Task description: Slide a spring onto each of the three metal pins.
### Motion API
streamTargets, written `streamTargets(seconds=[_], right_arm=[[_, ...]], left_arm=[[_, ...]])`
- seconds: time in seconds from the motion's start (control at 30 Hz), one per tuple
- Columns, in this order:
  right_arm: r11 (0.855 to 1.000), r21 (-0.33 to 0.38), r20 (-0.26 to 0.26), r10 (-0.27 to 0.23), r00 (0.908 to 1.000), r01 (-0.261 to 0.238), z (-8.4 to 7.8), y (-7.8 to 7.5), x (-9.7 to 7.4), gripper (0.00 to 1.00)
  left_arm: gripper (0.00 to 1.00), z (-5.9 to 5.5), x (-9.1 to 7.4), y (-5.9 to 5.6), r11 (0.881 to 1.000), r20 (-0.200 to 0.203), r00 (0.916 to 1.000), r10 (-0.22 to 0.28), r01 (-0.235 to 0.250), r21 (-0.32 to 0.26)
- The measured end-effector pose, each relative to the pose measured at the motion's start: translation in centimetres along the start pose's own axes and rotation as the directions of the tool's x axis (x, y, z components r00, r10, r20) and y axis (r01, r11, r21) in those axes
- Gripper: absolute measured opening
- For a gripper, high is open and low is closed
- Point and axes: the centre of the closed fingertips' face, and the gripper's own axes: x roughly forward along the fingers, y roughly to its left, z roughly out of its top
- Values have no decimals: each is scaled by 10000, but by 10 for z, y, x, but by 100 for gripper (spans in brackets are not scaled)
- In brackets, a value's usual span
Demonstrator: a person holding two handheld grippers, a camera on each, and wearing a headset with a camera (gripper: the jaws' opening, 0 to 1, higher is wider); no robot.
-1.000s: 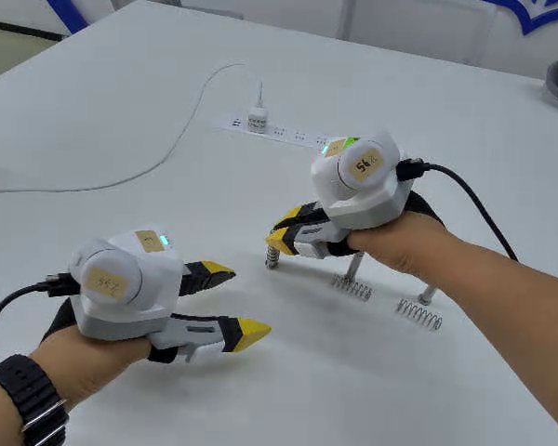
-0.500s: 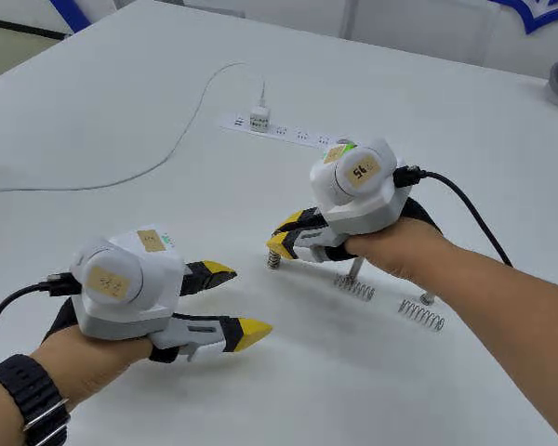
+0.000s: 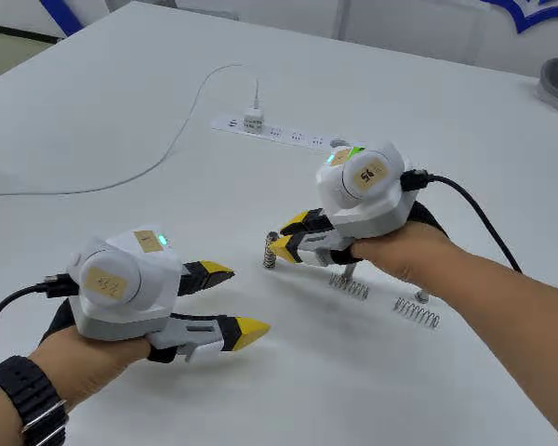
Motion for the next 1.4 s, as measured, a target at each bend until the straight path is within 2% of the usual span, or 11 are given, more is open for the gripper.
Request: streamTargets(seconds=[0.4, 0.8, 1.13, 1.4], right_arm=[[9998, -70, 110, -174, 9998, 174, -14, 9, -26, 17], [9991, 205, -118, -355, 9993, 358, -45, 17, -42, 17], [9975, 407, -269, -571, 9980, 582, -64, 16, -57, 18], [9940, 579, -461, -903, 9948, 929, -76, 1, -65, 18]], left_arm=[[49, 3, 3, -3, 9999, 17, 10000, -88, 87, 109], [49, 5, 4, -5, 9997, 8, 9999, -157, 157, 197], [49, 7, 6, -8, 9996, 31, 9998, -191, 191, 214], [48, 7, 8, -10, 9993, -3, 9997, -253, 253, 275]])
